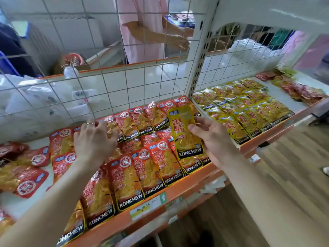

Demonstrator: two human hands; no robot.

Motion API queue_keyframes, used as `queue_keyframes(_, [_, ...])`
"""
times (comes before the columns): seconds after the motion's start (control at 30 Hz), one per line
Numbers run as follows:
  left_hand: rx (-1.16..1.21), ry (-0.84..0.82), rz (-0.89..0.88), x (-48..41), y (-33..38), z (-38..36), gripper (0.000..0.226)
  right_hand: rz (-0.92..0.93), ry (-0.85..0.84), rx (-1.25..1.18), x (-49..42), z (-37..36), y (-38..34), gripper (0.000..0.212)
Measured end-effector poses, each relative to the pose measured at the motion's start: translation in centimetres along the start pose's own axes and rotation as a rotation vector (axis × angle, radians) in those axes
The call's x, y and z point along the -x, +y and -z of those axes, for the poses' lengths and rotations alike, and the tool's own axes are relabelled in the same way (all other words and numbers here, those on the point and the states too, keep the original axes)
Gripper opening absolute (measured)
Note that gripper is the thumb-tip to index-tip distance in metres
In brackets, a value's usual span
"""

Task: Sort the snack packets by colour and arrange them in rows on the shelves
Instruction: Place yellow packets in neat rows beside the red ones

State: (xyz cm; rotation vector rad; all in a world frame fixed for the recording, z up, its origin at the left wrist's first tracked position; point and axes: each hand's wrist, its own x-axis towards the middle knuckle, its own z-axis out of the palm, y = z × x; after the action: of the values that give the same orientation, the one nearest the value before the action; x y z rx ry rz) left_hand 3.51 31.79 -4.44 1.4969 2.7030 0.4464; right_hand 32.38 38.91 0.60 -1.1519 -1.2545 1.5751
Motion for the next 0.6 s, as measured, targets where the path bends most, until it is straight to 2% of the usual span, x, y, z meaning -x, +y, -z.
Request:
queue_keyframes(0.27, [0.178,0.052,-0.197,5.1,9.3,0.8,0.055,0.022,-0.067,-0.079,-0.5,5.3,-1.3,0.039])
queue_keyframes(0.4, [0.194,0.078,-0.264,7.6,15.4,-0.2,0.065,0.013,-0.099,-0.083,-0.7,10.8,-1.9,0.037])
queue_keyframes(0.53, [0.196,0.09,-0.3,9.9,21.5,-1.6,0.065,0.019,-0.092,-0.027,-1.4,16.7,-2.3,0.056])
queue_keyframes(0.6, [0.194,0.103,-0.326,11.1,25.0,-2.2,0.063,0.015,-0.087,-0.011,-1.9,20.4,-2.7,0.054])
